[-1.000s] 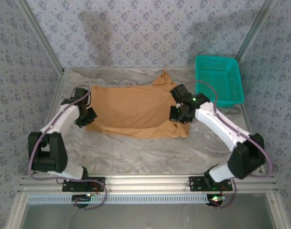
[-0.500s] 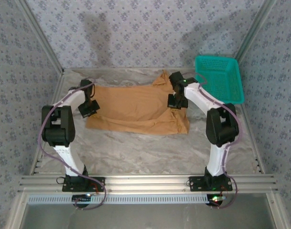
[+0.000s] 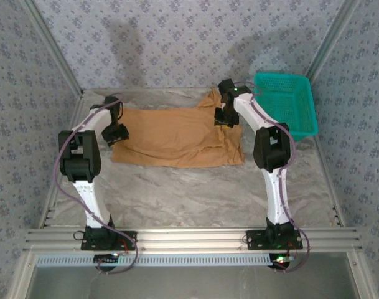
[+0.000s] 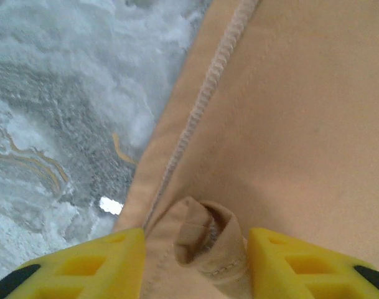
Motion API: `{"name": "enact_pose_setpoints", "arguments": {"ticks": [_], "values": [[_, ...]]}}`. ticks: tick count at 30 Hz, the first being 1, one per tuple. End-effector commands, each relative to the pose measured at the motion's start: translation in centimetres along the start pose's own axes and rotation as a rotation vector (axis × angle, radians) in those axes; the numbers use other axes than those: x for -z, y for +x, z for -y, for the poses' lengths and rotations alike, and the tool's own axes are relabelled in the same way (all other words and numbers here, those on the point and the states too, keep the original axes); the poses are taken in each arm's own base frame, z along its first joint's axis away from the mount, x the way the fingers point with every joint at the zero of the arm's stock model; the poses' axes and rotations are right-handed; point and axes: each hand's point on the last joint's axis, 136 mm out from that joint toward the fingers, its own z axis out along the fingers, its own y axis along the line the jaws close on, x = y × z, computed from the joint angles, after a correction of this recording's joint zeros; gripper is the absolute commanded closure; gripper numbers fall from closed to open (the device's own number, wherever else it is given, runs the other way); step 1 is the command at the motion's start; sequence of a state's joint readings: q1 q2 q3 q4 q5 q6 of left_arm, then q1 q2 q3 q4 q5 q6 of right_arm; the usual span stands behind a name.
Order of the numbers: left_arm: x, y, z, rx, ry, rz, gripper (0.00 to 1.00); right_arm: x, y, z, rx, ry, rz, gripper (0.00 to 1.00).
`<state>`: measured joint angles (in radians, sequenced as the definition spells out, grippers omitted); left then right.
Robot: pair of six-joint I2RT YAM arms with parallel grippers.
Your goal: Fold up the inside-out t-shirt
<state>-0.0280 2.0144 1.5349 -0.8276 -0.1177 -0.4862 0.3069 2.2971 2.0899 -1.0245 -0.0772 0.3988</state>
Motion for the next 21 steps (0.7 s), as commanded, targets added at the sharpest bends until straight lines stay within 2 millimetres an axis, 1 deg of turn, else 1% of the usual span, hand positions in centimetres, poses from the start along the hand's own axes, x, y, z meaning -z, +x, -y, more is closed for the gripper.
{"name": "enact_pose_setpoints", "arguments": {"ticks": [1,3,4,5,7,8,9,10,12,14,17,21], "values": [[4.2,-1.2,-1.3,-0.007,-0.047,0.107,0.53,3.0,2.2,0.5,0.033,-0.009,-0.043,0.64],[7.3,-0.7,0.4,-0.048,-0.003,0.233,0.54,3.7,3.9,0.3,0.032,-0.054,-0.017,0.6],[8.4,-0.2,1.7,-0.075,0.041,0.281,0.54,3.8,4.8,0.2,0.016,-0.083,-0.014,0.6],[8.9,0.9,3.3,-0.095,0.11,0.3,0.53,3.6,5.4,-0.2,-0.006,-0.125,-0.008,0.6],[8.8,2.8,6.5,-0.084,0.305,0.266,0.53,2.8,6.1,-0.4,-0.024,-0.153,-0.006,0.6],[8.2,3.6,7.7,-0.069,0.389,0.231,0.53,2.2,6.5,-0.6,-0.032,-0.158,-0.015,0.6],[7.5,4.3,8.4,-0.062,0.43,0.201,0.53,1.5,6.7,-0.7,-0.044,-0.157,-0.026,0.6],[6.8,4.6,8.6,-0.059,0.438,0.176,0.53,1.0,6.9,-0.8,-0.05,-0.154,-0.035,0.6],[5.2,5.2,8.3,-0.059,0.405,0.126,0.54,-0.2,7.0,-0.9,-0.06,-0.137,-0.045,0.6],[4.5,5.5,7.9,-0.056,0.391,0.097,0.55,-1.1,7.0,-0.7,-0.069,-0.122,-0.047,0.6],[4.2,5.7,7.1,-0.04,0.385,0.094,0.56,-2.1,6.8,-0.4,-0.083,-0.105,-0.055,0.59],[4.3,5.7,6.3,-0.025,0.378,0.096,0.56,-2.7,6.4,-0.3,-0.094,-0.098,-0.061,0.59]]}}
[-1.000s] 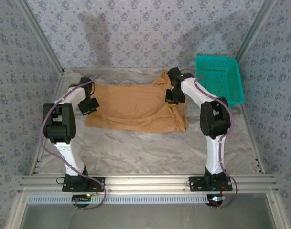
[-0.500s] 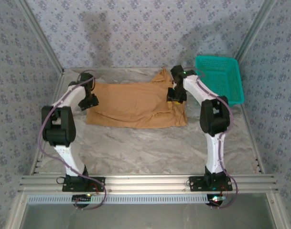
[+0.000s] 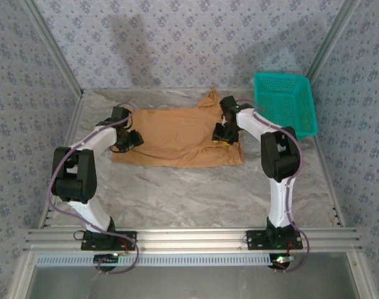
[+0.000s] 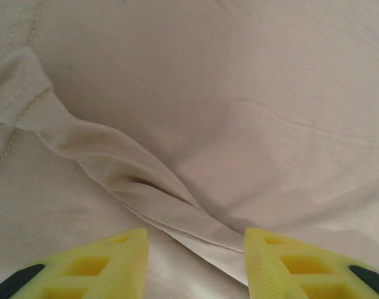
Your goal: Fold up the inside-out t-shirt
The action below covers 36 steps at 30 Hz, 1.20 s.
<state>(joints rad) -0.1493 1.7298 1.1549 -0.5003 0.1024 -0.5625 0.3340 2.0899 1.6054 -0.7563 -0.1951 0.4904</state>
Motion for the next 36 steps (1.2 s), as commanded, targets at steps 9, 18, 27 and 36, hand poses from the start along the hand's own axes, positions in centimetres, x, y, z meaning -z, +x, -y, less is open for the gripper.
{"name": "enact_pose_setpoints", "arguments": {"ticks": [9,18,27,36], "values": [[1.6,-0.7,-0.1,0.014,0.024,0.024,0.58,0.2,-1.0,-0.6,-0.045,0.003,0.02,0.97],[1.8,-0.7,0.2,0.017,0.036,0.02,0.59,0.3,-4.7,-3.7,-0.047,-0.053,0.063,1.0],[2.5,0.3,0.3,0.009,0.056,0.007,0.59,1.2,-1.8,-3.6,0.042,-0.022,0.071,0.69],[1.7,1.1,0.3,0.006,0.055,-0.013,0.59,3.3,1.0,-1.7,0.11,0.023,0.116,0.62]]}}
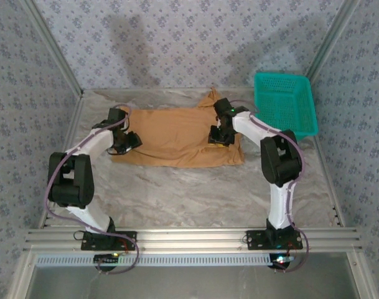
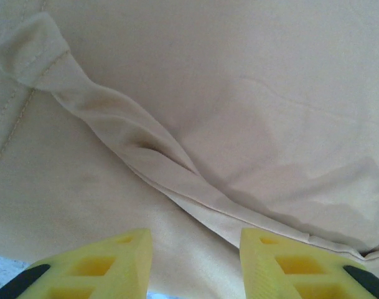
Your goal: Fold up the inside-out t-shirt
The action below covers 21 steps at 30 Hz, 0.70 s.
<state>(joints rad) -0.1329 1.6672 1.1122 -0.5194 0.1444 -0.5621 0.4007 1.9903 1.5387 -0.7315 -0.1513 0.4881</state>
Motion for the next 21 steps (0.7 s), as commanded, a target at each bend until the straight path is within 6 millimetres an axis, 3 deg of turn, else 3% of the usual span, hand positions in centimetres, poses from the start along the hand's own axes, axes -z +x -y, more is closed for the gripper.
{"name": "enact_pose_setpoints", "arguments": {"ticks": [1,9,21], "values": [[0.4,0.1,0.7,-0.009,0.024,0.002,0.59,1.2,-0.5,0.9,0.037,0.037,0.056,0.62],[0.2,0.5,0.2,-0.016,0.009,-0.003,0.6,-0.6,-0.7,3.4,0.026,0.1,0.024,0.64],[0.2,0.5,0.0,-0.025,-0.006,-0.006,0.6,-2.3,-1.8,4.4,0.026,0.123,0.015,0.61]]}}
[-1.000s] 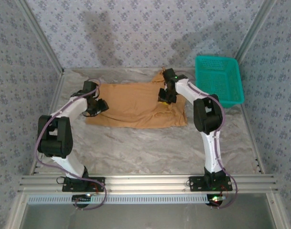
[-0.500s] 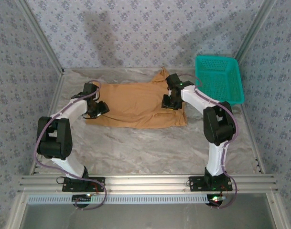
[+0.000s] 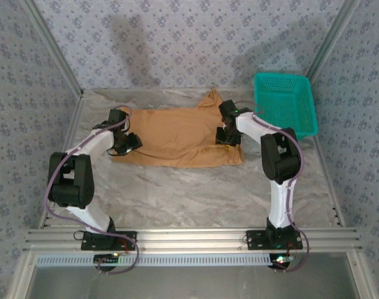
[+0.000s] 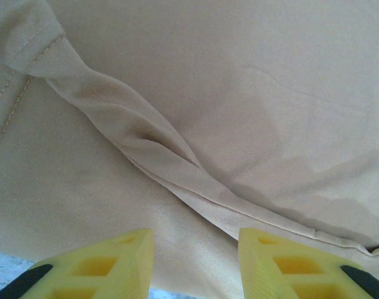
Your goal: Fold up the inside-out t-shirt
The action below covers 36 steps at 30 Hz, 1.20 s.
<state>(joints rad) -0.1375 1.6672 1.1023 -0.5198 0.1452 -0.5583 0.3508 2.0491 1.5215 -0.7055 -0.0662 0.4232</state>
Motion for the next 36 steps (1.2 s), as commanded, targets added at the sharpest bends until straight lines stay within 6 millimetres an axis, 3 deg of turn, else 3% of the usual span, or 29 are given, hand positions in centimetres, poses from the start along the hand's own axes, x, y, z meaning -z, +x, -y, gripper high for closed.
{"name": "enact_pose_setpoints", "arguments": {"ticks": [1,7,15,19,23,29,34,35,36], "values": [[0.4,0.0,0.1,-0.018,-0.002,0.006,0.6,-0.2,-0.9,0.3,0.014,0.014,0.012,0.61],[0.4,-0.1,0.1,-0.022,-0.002,0.006,0.61,-0.4,-1.5,-0.1,0.007,0.002,0.018,0.74],[0.4,-0.1,-0.4,-0.019,-0.009,0.002,0.61,0.2,-1.9,-0.4,0.013,-0.007,0.02,0.83],[0.4,0.0,-0.6,-0.02,-0.013,-0.002,0.61,0.3,-2.0,-0.3,0.02,0.0,0.017,1.0],[0.5,-0.1,-0.8,-0.016,-0.012,-0.001,0.61,1.6,-2.5,-0.8,0.016,-0.009,0.038,1.0],[0.6,-0.3,-0.4,-0.01,0.005,0.001,0.61,4.3,-4.7,-3.7,-0.01,-0.101,0.106,1.0],[1.2,0.1,0.0,-0.012,0.023,0.007,0.62,1.8,-7.3,-5.8,-0.056,-0.154,0.094,1.0],[1.4,0.2,-0.1,-0.011,0.022,0.008,0.62,1.0,-7.6,-6.2,-0.064,-0.166,0.078,0.97],[1.7,0.2,-0.1,-0.012,0.024,0.012,0.62,0.3,-7.8,-6.9,-0.07,-0.193,0.051,0.87]]}}
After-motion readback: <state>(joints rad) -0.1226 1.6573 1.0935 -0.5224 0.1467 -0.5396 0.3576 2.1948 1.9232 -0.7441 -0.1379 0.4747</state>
